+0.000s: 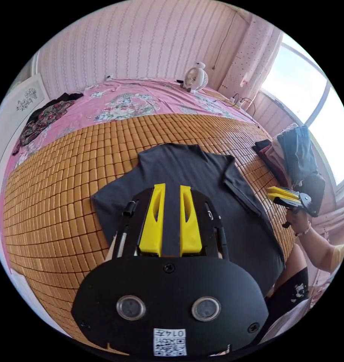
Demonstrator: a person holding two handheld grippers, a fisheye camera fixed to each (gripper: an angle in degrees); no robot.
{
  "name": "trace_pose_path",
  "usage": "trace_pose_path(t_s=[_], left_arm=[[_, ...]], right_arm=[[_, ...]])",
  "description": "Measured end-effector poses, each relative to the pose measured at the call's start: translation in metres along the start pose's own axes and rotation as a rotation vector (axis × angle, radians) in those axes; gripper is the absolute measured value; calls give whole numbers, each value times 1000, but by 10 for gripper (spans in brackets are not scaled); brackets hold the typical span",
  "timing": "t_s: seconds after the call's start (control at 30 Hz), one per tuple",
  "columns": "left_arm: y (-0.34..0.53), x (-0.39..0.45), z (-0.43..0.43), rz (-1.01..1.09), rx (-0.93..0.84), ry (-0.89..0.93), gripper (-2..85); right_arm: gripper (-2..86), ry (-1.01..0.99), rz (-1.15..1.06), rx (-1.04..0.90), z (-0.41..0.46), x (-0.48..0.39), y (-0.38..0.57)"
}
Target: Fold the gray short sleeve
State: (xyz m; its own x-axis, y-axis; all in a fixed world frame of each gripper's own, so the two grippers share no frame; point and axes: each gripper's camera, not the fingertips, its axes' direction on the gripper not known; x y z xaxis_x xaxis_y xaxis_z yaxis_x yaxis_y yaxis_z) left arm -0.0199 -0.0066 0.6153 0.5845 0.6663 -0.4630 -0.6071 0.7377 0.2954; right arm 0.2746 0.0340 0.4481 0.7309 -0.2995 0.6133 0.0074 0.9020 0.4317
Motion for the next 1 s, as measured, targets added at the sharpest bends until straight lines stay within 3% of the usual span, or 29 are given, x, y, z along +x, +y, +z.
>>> trace_pose_path(t_s=[0.3, 0.43, 0.7, 0.87, 1.0], left_arm=[[8, -112, -17, -206, -23, -75, 79], [-2, -126, -10, -233, -19, -59, 85], [-20, -138, -35, -217, -9, -53, 83], [-24, -152, -62, -272, 42, -6, 84], [-32, -153, -73, -253, 46, -23, 91]], right_arm=[[81, 161, 111, -97, 81, 16, -113], [14, 112, 120, -202, 105, 27, -134], [10, 100, 328, -216, 90, 74, -156], [59, 32, 256, -142, 83, 68, -140], [110, 24, 125, -203, 102, 46, -130]])
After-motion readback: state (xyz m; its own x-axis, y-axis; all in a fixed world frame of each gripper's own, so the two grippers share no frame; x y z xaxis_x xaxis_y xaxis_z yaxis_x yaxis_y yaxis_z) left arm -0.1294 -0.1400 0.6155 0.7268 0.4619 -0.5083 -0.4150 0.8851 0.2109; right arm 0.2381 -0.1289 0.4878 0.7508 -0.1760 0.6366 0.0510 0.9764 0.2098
